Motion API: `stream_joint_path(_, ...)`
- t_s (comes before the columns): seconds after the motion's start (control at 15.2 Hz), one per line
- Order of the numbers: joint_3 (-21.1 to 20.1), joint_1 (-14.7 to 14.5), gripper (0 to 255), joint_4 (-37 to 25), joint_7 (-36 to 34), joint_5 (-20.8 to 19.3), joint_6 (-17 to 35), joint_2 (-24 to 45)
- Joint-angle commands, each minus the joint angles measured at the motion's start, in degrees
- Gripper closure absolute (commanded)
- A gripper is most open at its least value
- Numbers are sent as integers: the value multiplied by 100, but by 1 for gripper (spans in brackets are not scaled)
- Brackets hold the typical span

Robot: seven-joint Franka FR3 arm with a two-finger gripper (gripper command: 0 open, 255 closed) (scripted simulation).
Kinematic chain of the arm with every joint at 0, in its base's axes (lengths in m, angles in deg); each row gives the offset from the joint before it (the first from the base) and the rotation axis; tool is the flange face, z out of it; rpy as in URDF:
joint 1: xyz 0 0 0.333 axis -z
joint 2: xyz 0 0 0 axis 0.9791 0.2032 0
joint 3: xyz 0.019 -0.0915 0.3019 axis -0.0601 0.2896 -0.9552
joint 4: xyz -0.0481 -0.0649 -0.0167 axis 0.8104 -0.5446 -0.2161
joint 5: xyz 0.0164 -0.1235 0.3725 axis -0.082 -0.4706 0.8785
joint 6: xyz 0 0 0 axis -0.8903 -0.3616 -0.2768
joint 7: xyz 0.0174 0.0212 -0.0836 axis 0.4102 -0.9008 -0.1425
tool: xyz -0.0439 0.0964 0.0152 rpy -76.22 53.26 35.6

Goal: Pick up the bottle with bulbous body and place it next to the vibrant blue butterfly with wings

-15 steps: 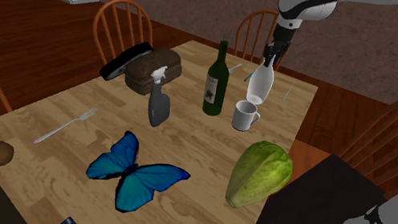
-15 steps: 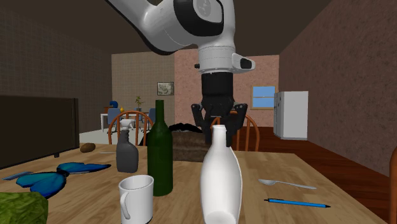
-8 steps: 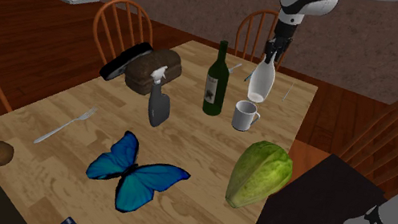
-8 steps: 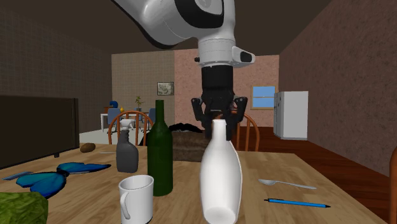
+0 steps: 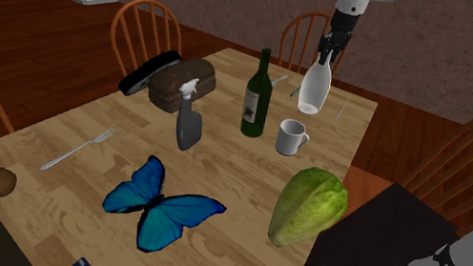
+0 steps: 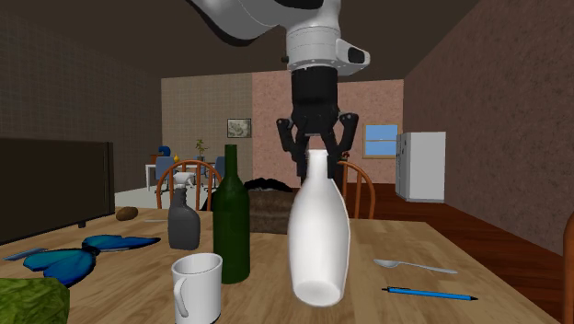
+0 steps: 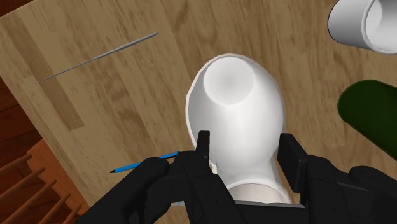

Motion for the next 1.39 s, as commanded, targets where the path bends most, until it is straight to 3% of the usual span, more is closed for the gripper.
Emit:
stream_joint_path(0.0, 1, -1, 255, -146, -12, -7, -163, -20)
stream_joint_path(0.46, 6, 5, 255, -590, -28, -17, -631, -44)
stream_joint_path(1.32, -604, -773, 255, 948, -1461, -318, -887, -1871)
